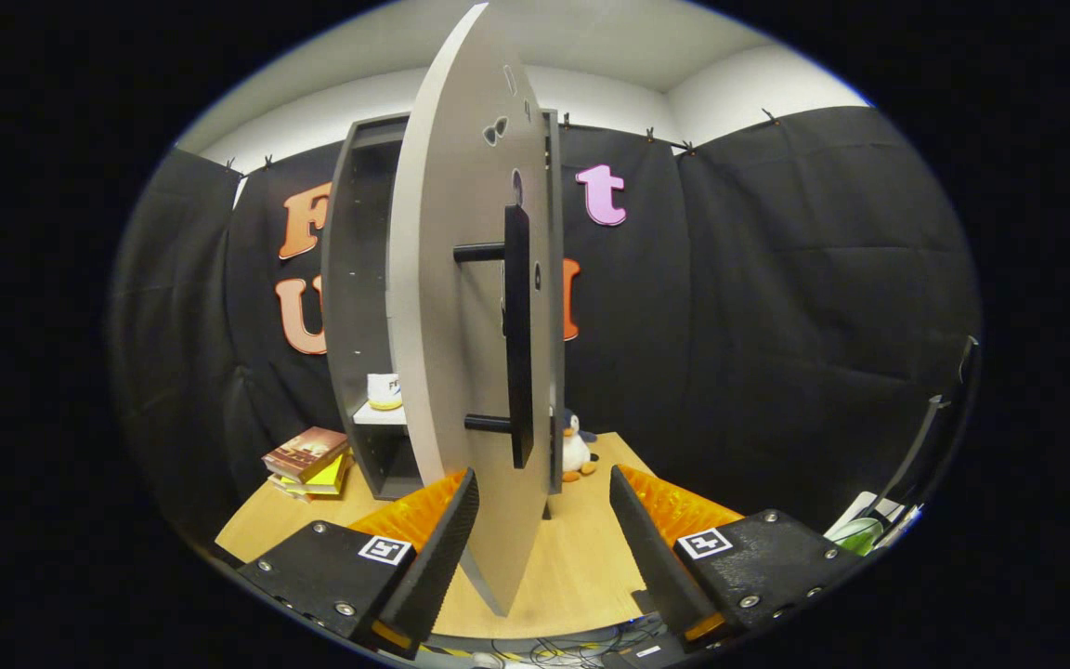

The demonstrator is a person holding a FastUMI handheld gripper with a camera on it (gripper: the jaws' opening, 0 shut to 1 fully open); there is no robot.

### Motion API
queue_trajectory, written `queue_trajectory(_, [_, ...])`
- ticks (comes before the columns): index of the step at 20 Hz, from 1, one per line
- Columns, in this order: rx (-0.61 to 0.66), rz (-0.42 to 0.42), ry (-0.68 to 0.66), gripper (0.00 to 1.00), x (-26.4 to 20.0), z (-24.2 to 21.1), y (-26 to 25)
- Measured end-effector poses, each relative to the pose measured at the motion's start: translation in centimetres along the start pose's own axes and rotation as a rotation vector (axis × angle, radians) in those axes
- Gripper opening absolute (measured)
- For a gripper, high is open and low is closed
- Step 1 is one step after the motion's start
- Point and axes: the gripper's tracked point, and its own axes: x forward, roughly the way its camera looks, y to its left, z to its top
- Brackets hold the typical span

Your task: Open the shoe cabinet door, grab the shoes and put them into the shoe cabinet, then close the shoe cabinet door.

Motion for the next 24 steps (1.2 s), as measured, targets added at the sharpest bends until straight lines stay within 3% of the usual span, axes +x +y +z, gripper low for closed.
queue_trajectory(11, [0.102,0.202,-0.043,0.93,5.0,0.4,11.0])
queue_trajectory(24, [0.027,0.248,-0.026,0.94,13.9,0.3,17.7])
